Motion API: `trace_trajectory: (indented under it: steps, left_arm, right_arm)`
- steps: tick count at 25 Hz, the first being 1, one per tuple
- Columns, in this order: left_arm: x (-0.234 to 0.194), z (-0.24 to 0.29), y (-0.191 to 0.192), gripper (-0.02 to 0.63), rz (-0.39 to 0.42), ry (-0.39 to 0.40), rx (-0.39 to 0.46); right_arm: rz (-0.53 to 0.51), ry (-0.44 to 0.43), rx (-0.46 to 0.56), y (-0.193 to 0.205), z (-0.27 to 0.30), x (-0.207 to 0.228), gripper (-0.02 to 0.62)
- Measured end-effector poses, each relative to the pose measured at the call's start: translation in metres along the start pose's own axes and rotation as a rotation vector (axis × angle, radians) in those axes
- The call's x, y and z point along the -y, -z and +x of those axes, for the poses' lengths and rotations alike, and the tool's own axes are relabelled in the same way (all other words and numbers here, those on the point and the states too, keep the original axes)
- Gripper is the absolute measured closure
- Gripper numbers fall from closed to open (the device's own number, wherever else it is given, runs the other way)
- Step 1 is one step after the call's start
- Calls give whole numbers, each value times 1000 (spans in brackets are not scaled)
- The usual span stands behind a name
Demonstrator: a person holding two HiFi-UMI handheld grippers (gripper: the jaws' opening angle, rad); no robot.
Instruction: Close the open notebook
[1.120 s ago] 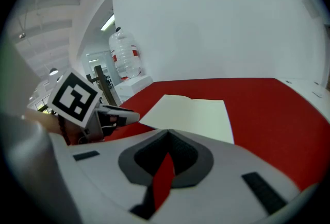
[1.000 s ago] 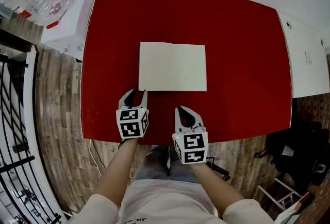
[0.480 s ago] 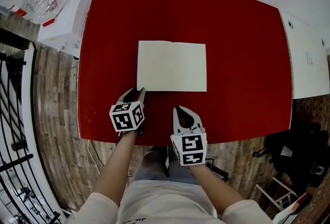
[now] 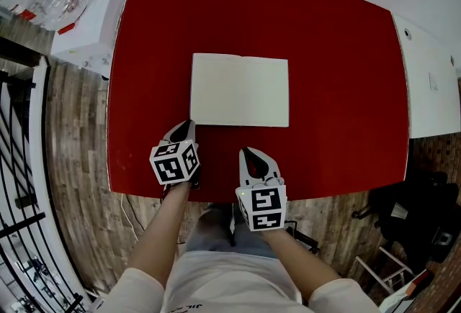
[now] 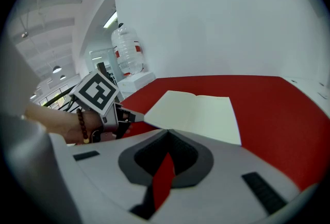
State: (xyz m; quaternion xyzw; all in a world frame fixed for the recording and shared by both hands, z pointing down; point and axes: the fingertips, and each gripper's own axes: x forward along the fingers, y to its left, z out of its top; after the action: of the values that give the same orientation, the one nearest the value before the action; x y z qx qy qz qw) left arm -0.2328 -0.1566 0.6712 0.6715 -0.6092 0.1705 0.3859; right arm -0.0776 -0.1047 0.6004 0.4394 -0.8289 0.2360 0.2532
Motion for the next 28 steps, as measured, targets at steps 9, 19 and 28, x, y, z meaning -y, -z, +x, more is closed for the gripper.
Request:
trace_trajectory:
  steps: [9,19,28]
  left_arm:
    - [29,-29,-27,594,58,30,69]
    - [122,-54,-55,595,170,178,109]
    - [166,-47,-53,595,240,227,109]
  right_arm:
    - [6,12,11,-3,-4,8,591]
    - [37,41,40,-9,-17,25,591]
    - [83,89,50,0,-31,52,591]
